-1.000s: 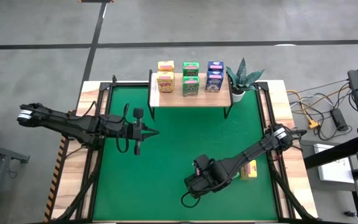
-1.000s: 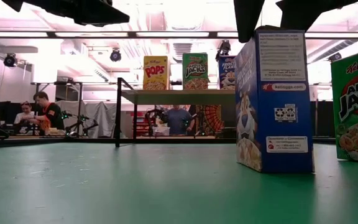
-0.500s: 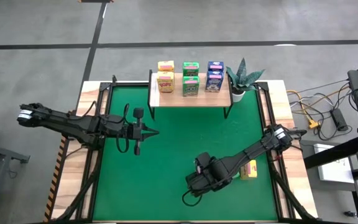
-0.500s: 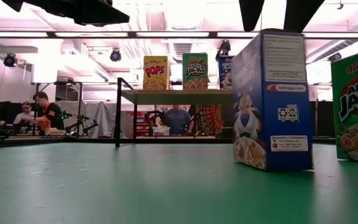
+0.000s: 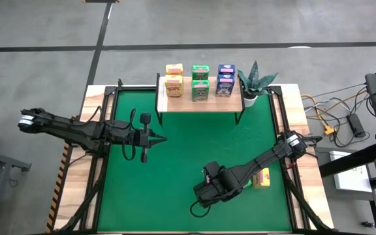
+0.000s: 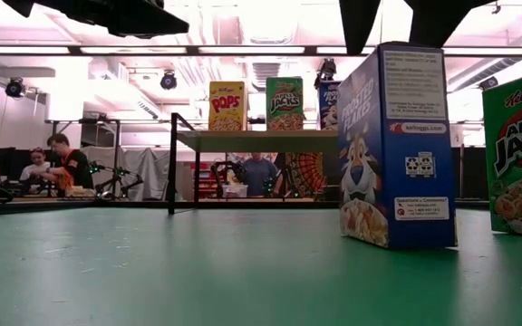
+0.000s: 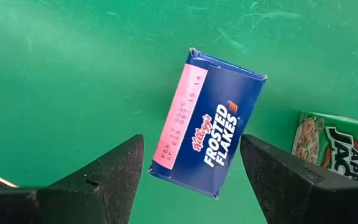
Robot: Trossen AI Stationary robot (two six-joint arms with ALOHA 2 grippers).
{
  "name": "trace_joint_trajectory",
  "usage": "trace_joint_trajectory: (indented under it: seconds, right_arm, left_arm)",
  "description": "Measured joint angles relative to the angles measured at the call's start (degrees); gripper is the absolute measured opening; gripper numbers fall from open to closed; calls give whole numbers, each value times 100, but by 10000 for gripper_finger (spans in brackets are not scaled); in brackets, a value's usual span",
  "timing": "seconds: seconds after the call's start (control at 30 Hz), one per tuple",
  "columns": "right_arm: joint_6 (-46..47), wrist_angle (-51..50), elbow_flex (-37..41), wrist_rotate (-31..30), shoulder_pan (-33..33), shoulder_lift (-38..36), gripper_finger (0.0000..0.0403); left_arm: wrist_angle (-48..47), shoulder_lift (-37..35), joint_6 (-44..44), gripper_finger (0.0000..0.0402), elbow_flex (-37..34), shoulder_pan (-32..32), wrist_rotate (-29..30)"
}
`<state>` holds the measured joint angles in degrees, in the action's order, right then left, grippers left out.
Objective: Stack cereal on shelf
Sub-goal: Put the blue cereal box on the shelf aligned with the other blue cereal boxes
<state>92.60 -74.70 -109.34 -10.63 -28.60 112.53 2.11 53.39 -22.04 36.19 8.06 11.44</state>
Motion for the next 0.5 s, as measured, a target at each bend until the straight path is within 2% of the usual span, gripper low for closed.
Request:
trace_joint_trajectory:
  seconds: [0.5]
  right_arm:
    - [-124,-13,2,-142,11,204,258]
  left_arm:
    - [0,0,-1,0,1,0,0]
